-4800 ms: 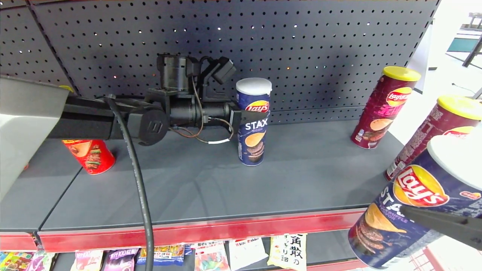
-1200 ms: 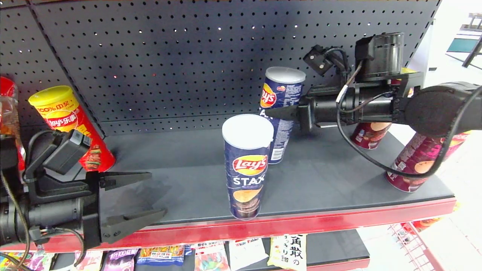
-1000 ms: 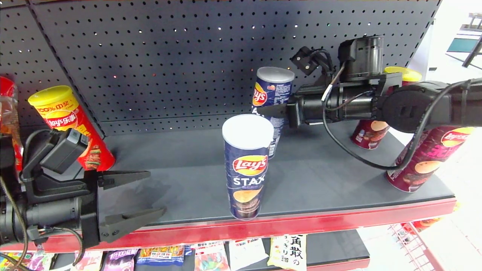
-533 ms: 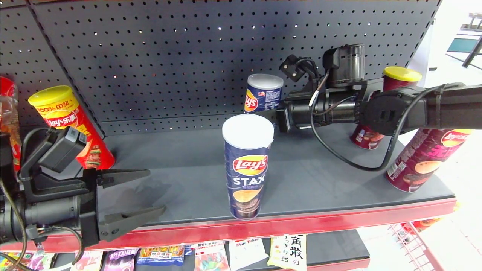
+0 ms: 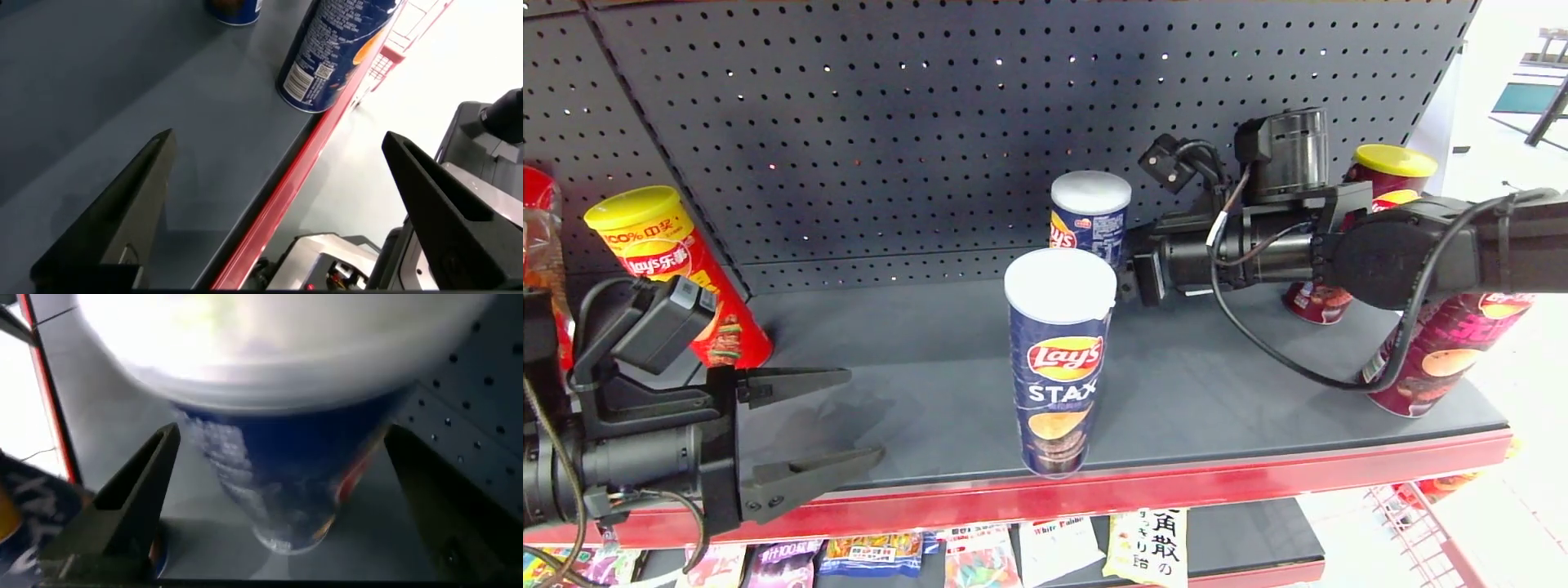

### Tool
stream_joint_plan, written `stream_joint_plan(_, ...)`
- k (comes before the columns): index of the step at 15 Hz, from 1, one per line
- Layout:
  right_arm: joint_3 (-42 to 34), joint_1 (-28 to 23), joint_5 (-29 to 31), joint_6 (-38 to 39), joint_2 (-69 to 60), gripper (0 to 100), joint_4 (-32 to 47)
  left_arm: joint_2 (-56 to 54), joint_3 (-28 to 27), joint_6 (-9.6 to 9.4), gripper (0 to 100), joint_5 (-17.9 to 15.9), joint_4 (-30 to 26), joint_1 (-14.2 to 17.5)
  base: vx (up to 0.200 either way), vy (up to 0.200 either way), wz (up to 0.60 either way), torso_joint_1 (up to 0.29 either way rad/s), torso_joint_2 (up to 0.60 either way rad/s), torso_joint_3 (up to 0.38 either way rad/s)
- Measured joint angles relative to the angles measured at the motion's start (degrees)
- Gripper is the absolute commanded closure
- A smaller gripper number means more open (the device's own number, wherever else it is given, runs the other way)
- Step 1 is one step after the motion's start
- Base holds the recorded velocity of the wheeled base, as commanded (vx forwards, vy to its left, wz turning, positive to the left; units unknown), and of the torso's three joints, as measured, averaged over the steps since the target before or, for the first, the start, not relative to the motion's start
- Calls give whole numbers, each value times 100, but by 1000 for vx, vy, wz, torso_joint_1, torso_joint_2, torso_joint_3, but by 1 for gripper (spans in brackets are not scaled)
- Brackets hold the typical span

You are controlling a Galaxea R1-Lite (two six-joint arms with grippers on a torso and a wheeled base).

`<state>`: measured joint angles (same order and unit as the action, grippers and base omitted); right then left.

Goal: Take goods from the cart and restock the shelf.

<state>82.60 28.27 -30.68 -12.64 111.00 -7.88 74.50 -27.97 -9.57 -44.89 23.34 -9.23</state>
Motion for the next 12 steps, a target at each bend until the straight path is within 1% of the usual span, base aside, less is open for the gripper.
stream_joint_plan(4,-529,1,72,16,-466,0,0,80,-23,-35,0,-9,9,-17,0,0,0,0,0,0)
stream_joint_plan(8,-1421,-30,369,39,-1139,0,0,224,-87,-55,0,33,11,-61,0,0,0,0,0,0)
stream_joint_plan(10,-1932,-44,413,38,-1563,0,0,334,-161,-69,0,126,13,-174,0,0,0,0,0,0)
stream_joint_plan(12,-2572,-51,428,38,-2083,0,-4,511,-254,-91,0,310,13,-356,0,0,0,0,0,0)
